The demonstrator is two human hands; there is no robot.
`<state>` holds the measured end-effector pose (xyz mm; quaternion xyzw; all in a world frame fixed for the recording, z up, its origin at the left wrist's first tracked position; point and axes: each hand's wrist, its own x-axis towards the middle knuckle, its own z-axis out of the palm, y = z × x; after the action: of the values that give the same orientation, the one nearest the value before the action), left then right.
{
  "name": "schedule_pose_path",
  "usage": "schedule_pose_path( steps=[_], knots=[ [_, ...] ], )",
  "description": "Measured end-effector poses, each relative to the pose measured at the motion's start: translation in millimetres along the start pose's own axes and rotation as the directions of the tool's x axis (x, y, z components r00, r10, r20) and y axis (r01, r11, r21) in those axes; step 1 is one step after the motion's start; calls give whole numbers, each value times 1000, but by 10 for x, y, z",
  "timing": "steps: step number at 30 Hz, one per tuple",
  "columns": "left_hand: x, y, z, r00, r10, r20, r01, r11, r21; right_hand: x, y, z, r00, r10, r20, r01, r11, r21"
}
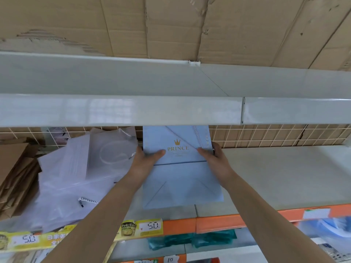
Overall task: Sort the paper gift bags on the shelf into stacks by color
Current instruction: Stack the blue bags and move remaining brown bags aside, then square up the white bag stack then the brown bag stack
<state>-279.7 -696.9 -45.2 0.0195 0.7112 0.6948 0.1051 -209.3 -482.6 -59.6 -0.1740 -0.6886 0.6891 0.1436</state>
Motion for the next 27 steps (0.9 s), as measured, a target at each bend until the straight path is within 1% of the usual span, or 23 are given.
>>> schedule_pose_path(
  steps=[5,8,10,13,16,17,18,20,21,22,25,27],
  knots=[
    [-49,-216,105,981,-92,169,61,982,180,18,317,-182,971,166,-174,-195,966,-168],
    [-92,-368,238,955,-176,237,122,966,226,76,492,-356,951,183,-248,-253,923,-291],
    [-123,-453,337,949,-165,270,107,971,216,132,519,-462,946,161,-281,-257,901,-351],
    [-126,-581,478,933,-155,325,97,977,189,200,525,-577,952,128,-276,-246,859,-448],
    [-122,-708,624,906,-174,386,82,967,242,178,609,-661,959,165,-230,-259,840,-477],
    [-118,-749,680,900,-172,400,68,963,262,168,636,-688,960,169,-223,-262,818,-512],
    [-113,-783,739,897,-168,408,50,958,283,172,652,-718,962,155,-226,-260,770,-582],
    [-105,-827,843,897,-158,412,-10,926,376,185,659,-761,965,91,-247,-251,604,-756],
    [-100,-848,881,902,-151,404,-43,900,433,181,649,-769,966,70,-247,-245,535,-808],
    [-97,-868,911,909,-143,390,-68,875,480,179,636,-766,969,68,-240,-241,499,-833],
    [-120,-852,960,925,-124,358,-98,835,541,173,589,-720,968,102,-229,-250,453,-855],
    [-150,-788,938,934,-103,343,-114,824,556,175,515,-655,966,45,-253,-246,448,-860]
  ],
)
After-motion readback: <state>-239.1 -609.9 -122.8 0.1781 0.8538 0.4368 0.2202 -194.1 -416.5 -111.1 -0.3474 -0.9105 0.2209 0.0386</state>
